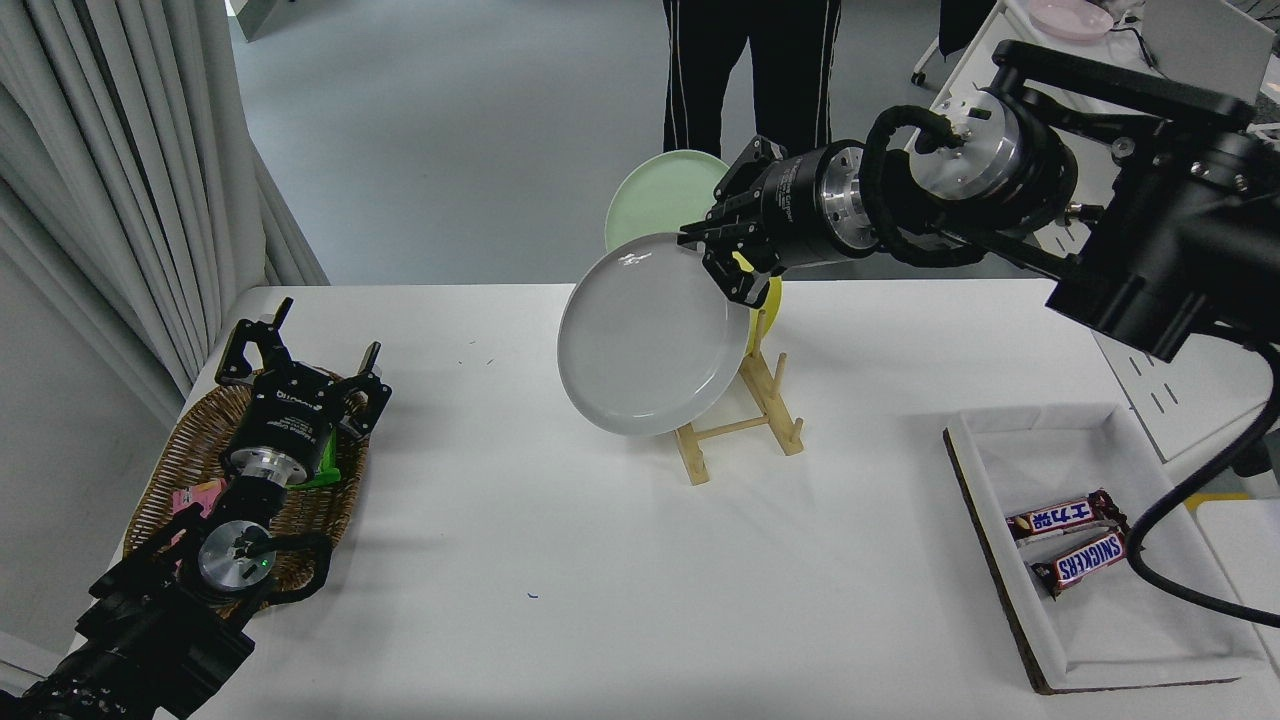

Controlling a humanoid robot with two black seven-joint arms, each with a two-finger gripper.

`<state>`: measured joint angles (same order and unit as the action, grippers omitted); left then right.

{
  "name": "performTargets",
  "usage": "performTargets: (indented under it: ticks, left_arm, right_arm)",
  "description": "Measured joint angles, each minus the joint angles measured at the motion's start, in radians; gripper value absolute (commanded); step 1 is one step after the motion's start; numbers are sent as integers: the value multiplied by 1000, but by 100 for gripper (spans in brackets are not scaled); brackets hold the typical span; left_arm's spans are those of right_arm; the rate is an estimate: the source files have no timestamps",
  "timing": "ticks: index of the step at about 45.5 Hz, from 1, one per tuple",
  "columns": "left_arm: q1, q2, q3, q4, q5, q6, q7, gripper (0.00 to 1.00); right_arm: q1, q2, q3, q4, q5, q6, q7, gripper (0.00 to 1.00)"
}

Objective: Place the plate on the table

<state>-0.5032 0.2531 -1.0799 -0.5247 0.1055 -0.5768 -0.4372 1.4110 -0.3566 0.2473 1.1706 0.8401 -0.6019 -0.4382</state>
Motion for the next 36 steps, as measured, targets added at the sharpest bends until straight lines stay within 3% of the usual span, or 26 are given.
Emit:
performTargets:
  ticks: [12, 36]
  left_arm:
    - [0, 0, 0, 0, 0, 0, 0, 100]
    - [0, 0, 0, 0, 0, 0, 0, 100]
  right_arm:
    - [-152, 59, 122, 0, 19, -132, 2, 0]
    - [-422, 114, 181, -69, 7, -179, 5, 0]
